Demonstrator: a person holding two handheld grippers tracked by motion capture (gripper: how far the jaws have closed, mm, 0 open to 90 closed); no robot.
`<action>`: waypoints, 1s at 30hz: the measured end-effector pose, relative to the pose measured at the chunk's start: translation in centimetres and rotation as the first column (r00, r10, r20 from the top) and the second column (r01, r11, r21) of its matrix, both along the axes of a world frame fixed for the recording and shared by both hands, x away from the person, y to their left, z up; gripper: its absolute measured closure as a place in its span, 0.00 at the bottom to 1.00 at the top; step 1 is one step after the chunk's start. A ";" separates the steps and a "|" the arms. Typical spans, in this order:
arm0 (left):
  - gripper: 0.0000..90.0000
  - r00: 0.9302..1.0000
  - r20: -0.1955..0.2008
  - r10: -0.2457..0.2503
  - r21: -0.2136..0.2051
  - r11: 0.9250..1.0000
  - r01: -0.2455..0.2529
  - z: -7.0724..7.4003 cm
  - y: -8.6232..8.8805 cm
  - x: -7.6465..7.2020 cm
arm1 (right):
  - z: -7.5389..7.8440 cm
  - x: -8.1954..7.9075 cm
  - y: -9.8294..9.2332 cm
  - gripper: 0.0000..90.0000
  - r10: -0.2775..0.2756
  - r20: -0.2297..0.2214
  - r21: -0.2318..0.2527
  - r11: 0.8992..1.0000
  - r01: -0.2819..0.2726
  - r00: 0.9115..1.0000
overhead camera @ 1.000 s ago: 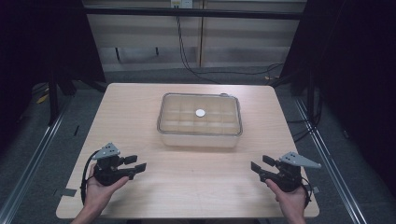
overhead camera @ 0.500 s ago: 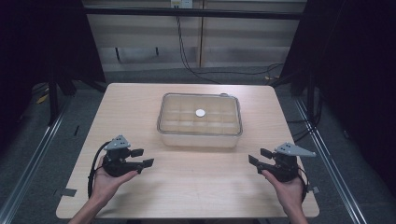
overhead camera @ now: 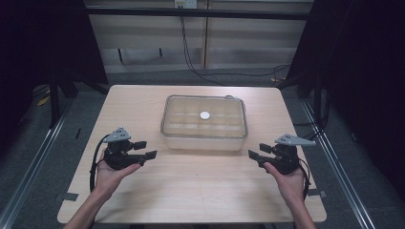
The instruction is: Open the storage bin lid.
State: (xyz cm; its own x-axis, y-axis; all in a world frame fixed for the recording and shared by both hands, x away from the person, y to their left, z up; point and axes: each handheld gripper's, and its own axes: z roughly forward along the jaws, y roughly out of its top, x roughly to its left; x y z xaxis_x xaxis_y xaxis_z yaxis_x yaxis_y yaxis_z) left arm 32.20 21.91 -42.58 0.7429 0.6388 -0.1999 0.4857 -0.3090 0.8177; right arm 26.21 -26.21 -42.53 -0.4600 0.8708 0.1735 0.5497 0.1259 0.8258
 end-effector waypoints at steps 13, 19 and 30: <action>0.39 1.000 -0.006 0.024 0.012 1.000 -0.024 0.4 -0.3 2.2 | 0.9 1.4 0.4 0.41 0.050 -0.016 0.005 0.999 -0.050 0.999; 0.37 1.000 -0.005 0.028 0.006 1.000 -0.028 0.8 -0.8 3.0 | 1.0 2.7 0.0 0.37 0.013 0.007 0.003 1.000 -0.013 1.000; 0.36 0.999 -0.007 0.047 0.025 0.999 -0.047 1.3 -0.9 5.2 | 1.6 4.9 -0.3 0.41 0.054 -0.026 0.018 0.998 -0.054 0.998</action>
State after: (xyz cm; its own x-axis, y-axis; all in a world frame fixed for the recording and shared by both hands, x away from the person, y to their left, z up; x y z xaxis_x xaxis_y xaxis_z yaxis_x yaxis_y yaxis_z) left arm 37.40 20.96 -41.25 0.7104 0.6778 -0.1893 0.5063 -0.3054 0.8064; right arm 31.12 -26.53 -40.92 -0.5012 0.8417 0.2008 0.5639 0.1417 0.8136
